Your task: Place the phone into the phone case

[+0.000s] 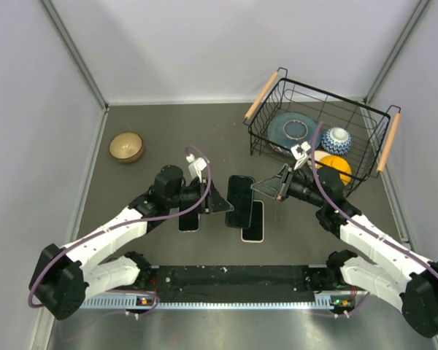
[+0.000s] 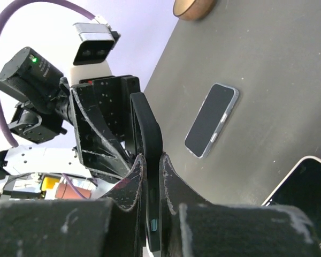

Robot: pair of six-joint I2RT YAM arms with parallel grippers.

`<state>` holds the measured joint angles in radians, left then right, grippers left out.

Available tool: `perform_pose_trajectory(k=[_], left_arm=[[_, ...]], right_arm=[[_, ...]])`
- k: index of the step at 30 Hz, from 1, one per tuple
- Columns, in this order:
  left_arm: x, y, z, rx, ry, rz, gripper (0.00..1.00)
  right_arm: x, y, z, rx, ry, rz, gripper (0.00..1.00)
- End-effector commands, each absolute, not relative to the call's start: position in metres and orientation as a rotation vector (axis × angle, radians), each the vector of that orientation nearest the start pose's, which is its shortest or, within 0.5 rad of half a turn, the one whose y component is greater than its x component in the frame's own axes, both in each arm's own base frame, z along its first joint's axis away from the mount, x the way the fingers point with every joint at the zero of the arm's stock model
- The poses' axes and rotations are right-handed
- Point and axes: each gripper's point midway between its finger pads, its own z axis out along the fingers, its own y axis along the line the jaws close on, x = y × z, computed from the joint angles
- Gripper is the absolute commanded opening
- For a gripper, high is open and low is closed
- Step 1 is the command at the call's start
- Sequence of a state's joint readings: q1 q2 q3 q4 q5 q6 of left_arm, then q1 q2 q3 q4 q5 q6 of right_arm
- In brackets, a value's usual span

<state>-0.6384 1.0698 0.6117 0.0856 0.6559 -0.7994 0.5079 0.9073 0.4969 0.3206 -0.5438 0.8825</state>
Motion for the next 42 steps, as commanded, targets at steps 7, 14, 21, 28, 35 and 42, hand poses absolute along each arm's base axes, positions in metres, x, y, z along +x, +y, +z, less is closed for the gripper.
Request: perform_pose_trajectory(k=[7, 14, 21, 28, 35, 42], left_arm=[[0.209, -0.229, 0.196, 0.091, 2.18, -1.046, 0.71], [0.214, -0.203, 0.217, 0.149, 2.161, -0.839, 0.99], [0.214, -0.183, 0.222, 0.174, 2.111, -0.728, 0.99], [0.208, -0.167, 0.205, 0.186, 2.108, -0.655, 0.99], [0.207, -0.17, 0.206, 0.191, 2.091, -0.682, 0.99], [0.205, -0.172, 0.219, 0.205, 2.068, -0.7, 0.99]], right_arm=[[0.214, 0.265, 0.217, -0.055, 1.834, 1.574, 0.0], [0.22, 0.288, 0.174, -0.01, 1.946, 1.563, 0.0], [0.238, 0.309, 0.141, 0.045, 2.039, 1.548, 0.0], [0.253, 0.323, 0.112, 0.101, 2.088, 1.547, 0.0], [0.26, 0.326, 0.092, 0.106, 2.18, 1.451, 0.3], [0.253, 0.306, 0.111, -0.046, 2.262, 1.227, 0.63]])
